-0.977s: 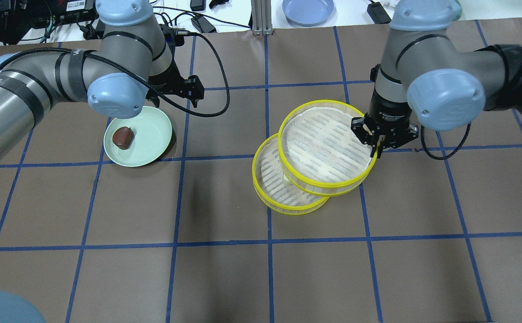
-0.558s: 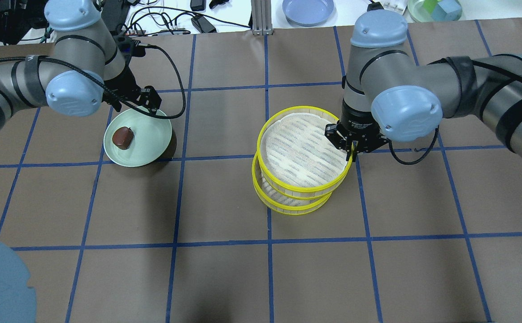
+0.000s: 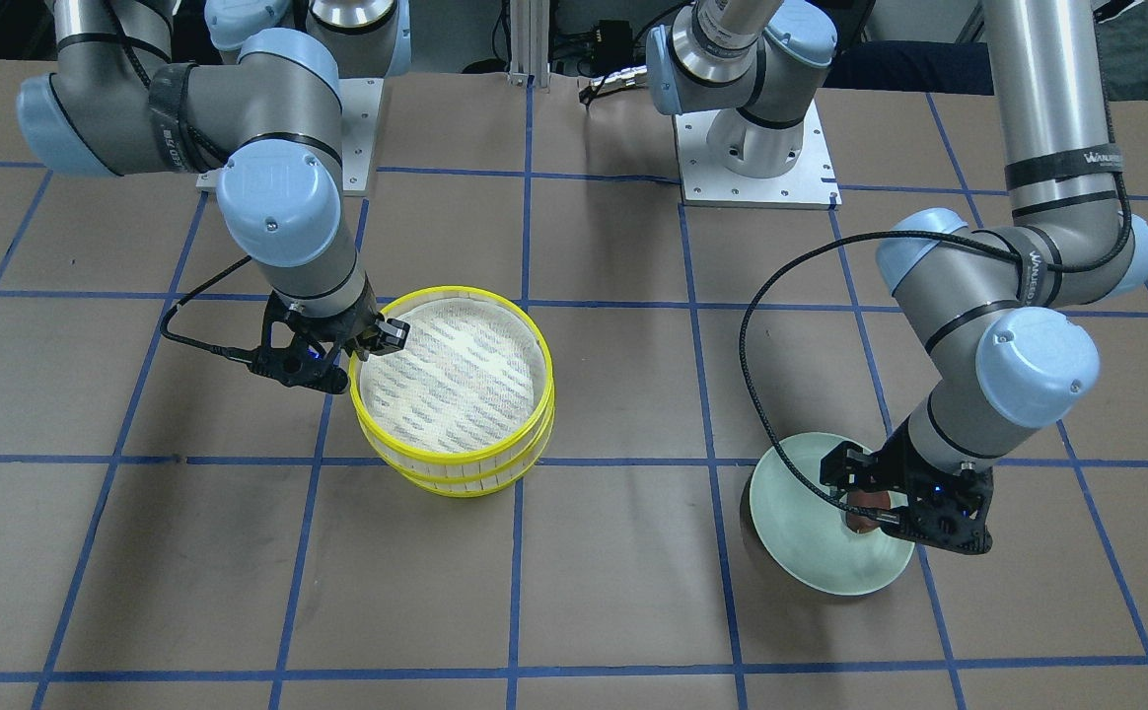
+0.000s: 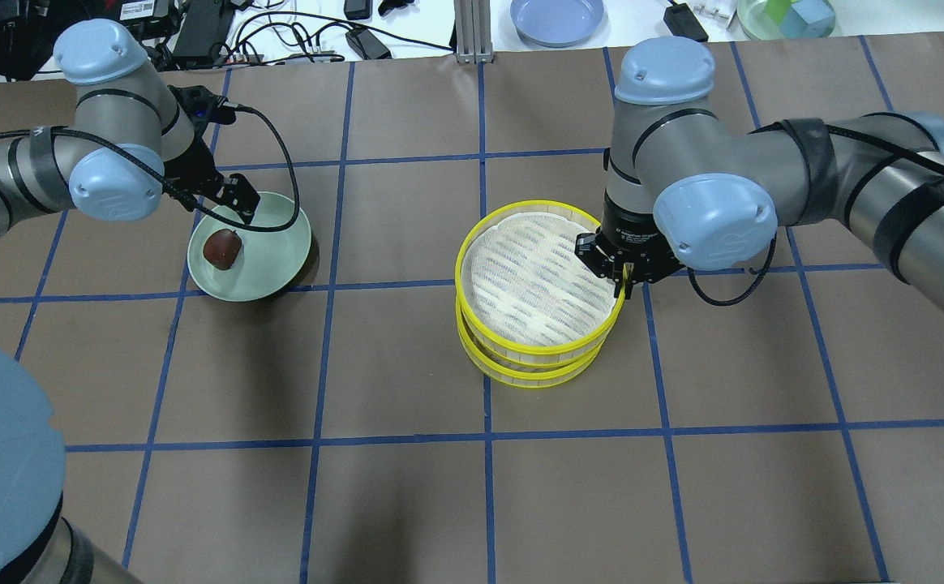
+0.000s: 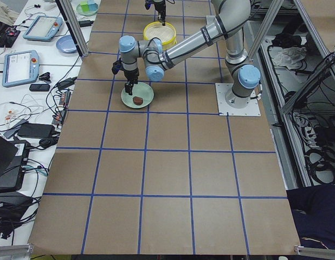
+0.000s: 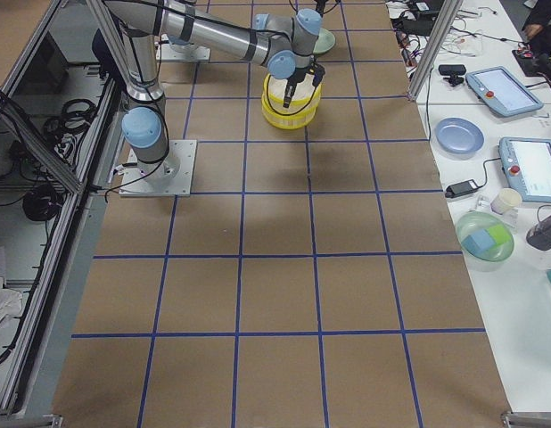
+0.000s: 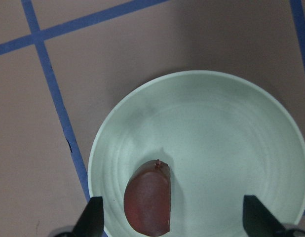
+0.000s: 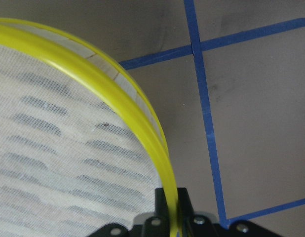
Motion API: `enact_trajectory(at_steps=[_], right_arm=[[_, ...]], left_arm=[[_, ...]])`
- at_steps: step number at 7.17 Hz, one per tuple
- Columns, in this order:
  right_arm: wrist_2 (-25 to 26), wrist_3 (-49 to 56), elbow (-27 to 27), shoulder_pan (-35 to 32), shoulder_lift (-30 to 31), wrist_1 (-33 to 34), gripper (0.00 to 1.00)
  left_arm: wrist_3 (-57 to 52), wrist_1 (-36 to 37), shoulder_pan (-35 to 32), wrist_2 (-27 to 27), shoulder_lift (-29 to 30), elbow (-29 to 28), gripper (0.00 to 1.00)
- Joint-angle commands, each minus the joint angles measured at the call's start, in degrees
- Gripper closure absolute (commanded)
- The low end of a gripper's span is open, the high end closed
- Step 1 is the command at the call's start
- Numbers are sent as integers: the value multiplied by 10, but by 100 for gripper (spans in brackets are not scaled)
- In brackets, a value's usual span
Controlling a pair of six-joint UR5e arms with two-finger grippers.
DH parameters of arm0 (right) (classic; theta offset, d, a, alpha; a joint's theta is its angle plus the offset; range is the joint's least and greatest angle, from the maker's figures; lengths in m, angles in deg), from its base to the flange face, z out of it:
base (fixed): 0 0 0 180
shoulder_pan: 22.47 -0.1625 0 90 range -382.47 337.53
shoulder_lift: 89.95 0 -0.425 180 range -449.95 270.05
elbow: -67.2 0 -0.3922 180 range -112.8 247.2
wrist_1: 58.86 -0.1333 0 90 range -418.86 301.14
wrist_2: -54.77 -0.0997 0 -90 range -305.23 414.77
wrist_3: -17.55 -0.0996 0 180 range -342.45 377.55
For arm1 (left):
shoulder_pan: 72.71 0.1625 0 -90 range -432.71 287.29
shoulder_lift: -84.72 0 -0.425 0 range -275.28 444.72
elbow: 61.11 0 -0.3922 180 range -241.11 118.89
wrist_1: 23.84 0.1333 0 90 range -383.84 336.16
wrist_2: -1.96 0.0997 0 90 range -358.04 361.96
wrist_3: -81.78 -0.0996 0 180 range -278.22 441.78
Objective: Stack buns with steamer
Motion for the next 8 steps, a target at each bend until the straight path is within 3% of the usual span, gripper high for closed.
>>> enact_trajectory(at_steps=[1,5,7,8], right_arm=[[0,0,1,-1,-2,1,100],[0,0,9,-1,-2,1,100],[-7,-1,9,-1,-2,1,100],[-8,-2,9,-1,-2,1,100]], left_arm=[[-60,65,8,4,28,0,0],[-66,66,10,-1,56,0,1],[-78,26,11,0,56,2,2],[-75,24,11,3,59,2,29]])
